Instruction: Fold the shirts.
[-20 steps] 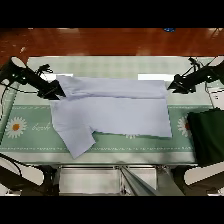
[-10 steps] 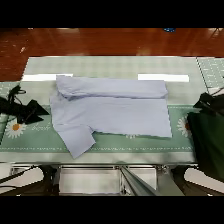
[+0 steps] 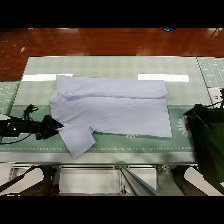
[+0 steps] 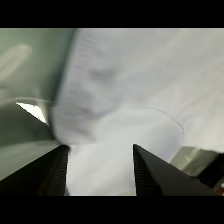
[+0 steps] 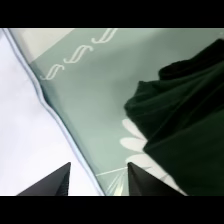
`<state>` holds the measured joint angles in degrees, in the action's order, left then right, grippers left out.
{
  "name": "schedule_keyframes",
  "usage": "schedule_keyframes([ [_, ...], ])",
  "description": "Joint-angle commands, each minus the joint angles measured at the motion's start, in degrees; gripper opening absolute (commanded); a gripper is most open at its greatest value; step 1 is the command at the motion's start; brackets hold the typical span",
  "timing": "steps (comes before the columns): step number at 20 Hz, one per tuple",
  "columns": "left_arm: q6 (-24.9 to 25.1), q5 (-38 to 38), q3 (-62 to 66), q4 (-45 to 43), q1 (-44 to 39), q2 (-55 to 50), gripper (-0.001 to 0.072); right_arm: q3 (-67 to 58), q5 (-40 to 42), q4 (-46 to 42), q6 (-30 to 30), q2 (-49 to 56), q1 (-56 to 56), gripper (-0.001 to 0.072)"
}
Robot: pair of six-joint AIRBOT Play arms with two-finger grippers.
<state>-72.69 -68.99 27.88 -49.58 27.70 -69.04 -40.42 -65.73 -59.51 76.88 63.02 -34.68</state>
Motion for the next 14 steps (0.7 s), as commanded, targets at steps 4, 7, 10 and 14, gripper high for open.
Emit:
schedule_keyframes([
  [4,-2.2,3.8,-0.6,-0.3,-11.1,-3.7,0.0014,0.9,-2.3,-0.2,-0.7,-0.5,-4.5,0.0404],
  [7,-0.4,2.5,1.3,-0.3,-10.8,-3.6,0.0014,5.8,-7.5,-2.2,0.5,-0.5,-4.6,0.0403],
  [10,-0.4,2.4,2.4,-0.3,-10.9,-3.6,0.0014,11.1,-7.7,0.4,-1.5,-0.4,-1.9,0.0403],
  [14,-0.4,2.6,2.4,-0.3,-11.0,-3.6,0.0014,11.7,-7.3,0.3,-1.1,0.5,2.4,0.0403],
])
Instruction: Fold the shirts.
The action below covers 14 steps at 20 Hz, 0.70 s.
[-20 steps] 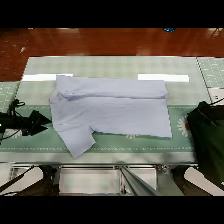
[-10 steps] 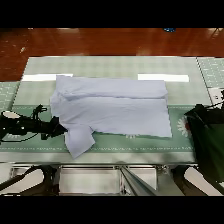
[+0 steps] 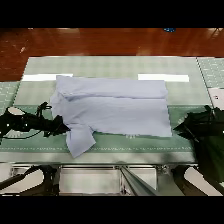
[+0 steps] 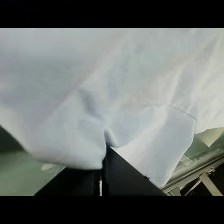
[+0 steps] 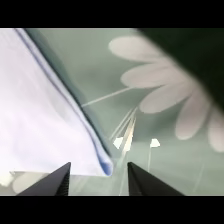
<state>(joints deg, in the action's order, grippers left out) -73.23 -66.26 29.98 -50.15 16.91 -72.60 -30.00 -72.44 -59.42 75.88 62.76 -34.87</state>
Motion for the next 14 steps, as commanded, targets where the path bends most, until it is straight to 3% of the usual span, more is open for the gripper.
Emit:
schedule_keyframes([
  [1,0.2,-0.2,0.3,0.3,-0.2,0.0,0.0014,1.3,-0.4,0.2,0.2,1.9,3.5,0.0403],
  [5,0.1,0.4,0.3,0.3,-0.2,0.0,0.0015,0.9,5.2,6.3,0.2,7.5,9.1,0.0403],
  [6,0.1,0.7,0.3,0.4,-0.2,0.0,0.0014,0.3,7.4,8.6,-0.1,8.5,10.7,0.0339],
  [7,0.2,0.7,0.8,0.5,-0.1,0.0,0.0014,-0.7,8.6,11.1,-1.1,8.9,12.0,0.0166],
  [8,0.2,0.4,1.7,0.5,-0.1,0.1,0.0014,-2.3,8.7,13.6,-3.1,8.7,12.8,0.0042],
  [12,2.1,-3.2,10.0,3.0,-0.2,0.1,0.0014,-10.6,1.5,12.1,-5.1,8.4,13.3,0.0023],
  [14,1.6,-1.9,15.0,3.8,-0.2,-0.5,0.0014,-13.8,2.3,11.5,-4.5,8.6,13.3,0.0023],
])
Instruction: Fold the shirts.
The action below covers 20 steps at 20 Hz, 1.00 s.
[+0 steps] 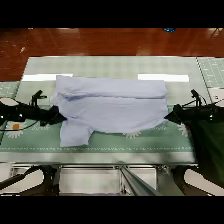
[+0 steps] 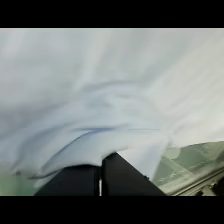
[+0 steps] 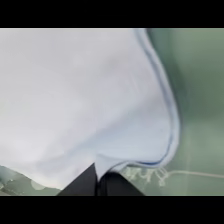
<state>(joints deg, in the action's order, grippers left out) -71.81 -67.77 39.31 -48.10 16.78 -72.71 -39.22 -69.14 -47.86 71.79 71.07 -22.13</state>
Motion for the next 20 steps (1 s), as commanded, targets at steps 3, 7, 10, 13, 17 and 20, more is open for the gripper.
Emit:
schedule_keyframes([
  [3,-3.0,1.3,15.3,1.9,-0.3,-4.8,0.0014,-9.9,0.6,2.5,-0.3,3.6,0.6,0.0023],
  [7,-6.6,1.3,31.2,1.9,-3.2,-15.9,0.0014,-18.3,3.8,5.7,-0.3,11.3,1.1,0.0023],
  [10,-12.0,1.2,44.3,1.8,-5.7,-26.6,0.0014,-26.4,5.4,5.7,0.1,18.6,3.9,0.0023],
  [13,-16.0,0.1,55.7,1.8,-7.2,-35.6,0.0013,-34.1,7.5,5.7,2.9,25.4,5.9,0.0023],
  [17,-17.0,-1.3,64.5,1.8,-7.5,-42.7,0.0014,-40.3,7.8,5.8,4.2,31.3,6.3,0.0023],
  [20,-16.2,-1.8,64.9,1.8,-7.5,-44.6,0.0030,-40.9,9.6,6.2,4.1,32.8,6.3,0.0158],
])
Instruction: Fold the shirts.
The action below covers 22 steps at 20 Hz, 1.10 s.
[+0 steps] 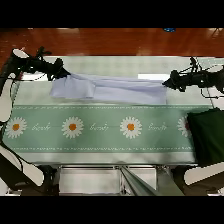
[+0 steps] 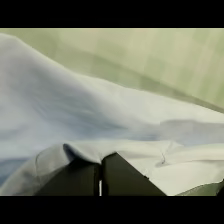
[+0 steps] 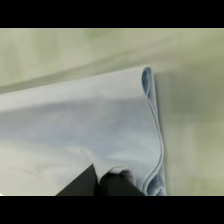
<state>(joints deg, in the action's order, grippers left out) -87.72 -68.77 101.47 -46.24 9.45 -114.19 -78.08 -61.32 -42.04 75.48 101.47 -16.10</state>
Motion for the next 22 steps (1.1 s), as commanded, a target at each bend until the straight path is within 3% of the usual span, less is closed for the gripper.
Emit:
schedule_keyframes([
  [1,-0.3,-1.8,2.8,0.0,-0.2,-3.4,0.0196,-2.1,2.5,0.4,0.2,2.4,0.2,0.0397],
  [2,0.1,-3.4,2.8,-0.1,0.0,-3.5,0.0517,-2.1,2.8,0.4,0.0,2.1,0.2,0.0405],
  [7,-3.1,-12.0,8.2,-8.2,7.0,0.5,0.0503,-2.1,-4.0,-1.1,0.6,-3.8,-6.0,0.0404],
  [9,-2.7,-13.0,8.6,-15.8,10.4,6.5,0.0503,-1.9,-7.5,-6.4,2.2,-7.2,-10.0,0.0404],
  [12,1.1,-13.9,2.6,-30.8,10.4,16.8,0.0503,2.8,-6.2,-12.5,5.2,-10.7,-11.6,0.0405],
  [14,0.9,-7.3,-10.0,-31.5,8.5,25.6,0.0504,8.1,-3.0,-10.2,5.2,-10.8,-9.7,0.0405],
  [19,1.0,18.1,-46.0,-23.1,-0.4,48.2,0.0503,14.4,5.7,-5.8,4.7,-9.7,-1.4,0.0405],
  [22,1.0,22.3,-52.3,-21.6,-5.0,51.8,0.0504,14.2,8.3,-1.3,5.7,-6.6,0.7,0.0405],
])
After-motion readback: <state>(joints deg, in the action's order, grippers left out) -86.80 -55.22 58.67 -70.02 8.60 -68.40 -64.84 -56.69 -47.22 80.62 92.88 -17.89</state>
